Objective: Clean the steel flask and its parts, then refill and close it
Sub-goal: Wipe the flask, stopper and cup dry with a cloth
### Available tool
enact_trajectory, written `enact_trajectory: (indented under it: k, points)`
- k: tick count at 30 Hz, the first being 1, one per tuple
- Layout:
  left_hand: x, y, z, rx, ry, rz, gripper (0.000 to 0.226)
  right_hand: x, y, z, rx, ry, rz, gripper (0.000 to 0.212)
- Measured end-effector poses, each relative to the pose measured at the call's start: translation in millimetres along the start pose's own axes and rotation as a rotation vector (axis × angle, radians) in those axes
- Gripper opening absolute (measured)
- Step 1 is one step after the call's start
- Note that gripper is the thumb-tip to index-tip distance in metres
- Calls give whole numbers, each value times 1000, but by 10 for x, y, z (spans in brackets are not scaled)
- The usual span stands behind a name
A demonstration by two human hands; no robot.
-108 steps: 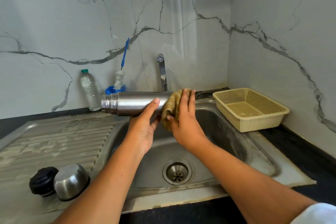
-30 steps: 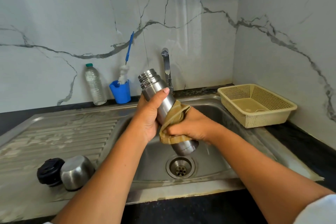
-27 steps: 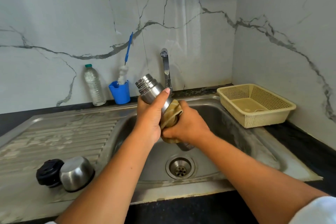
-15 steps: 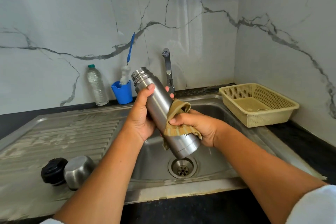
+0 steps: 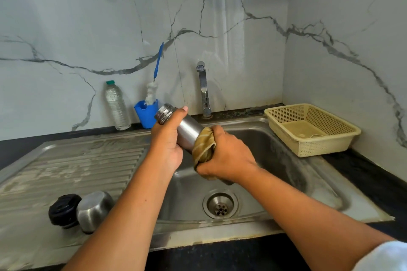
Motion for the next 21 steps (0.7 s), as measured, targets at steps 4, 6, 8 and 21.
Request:
enact_trajectory:
  k: [4,6,8,21]
  points:
    - [50,-3,7,28,81,-350,38,14,-90,78,-694,116,-356,37]
    - [89,27,40,88,134,-556,60,75,-145,90,-1019,202,-536,42]
    - [104,53,62,107,175,-653,73,92,-167,116,-1179,214,-625,54]
    - [129,251,-165,71,-35,111,59,48,122,-64,250,-174,288,88]
Point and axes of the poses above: each hand's wrist, its own x-axis away from the middle knuckle, its own y-axis out of the palm, z = x × y, the point moved 2 cm from there along -x, towards the middle knuckle, and after that the axes turned 15 degrees about -x, right-handed, at the moved point
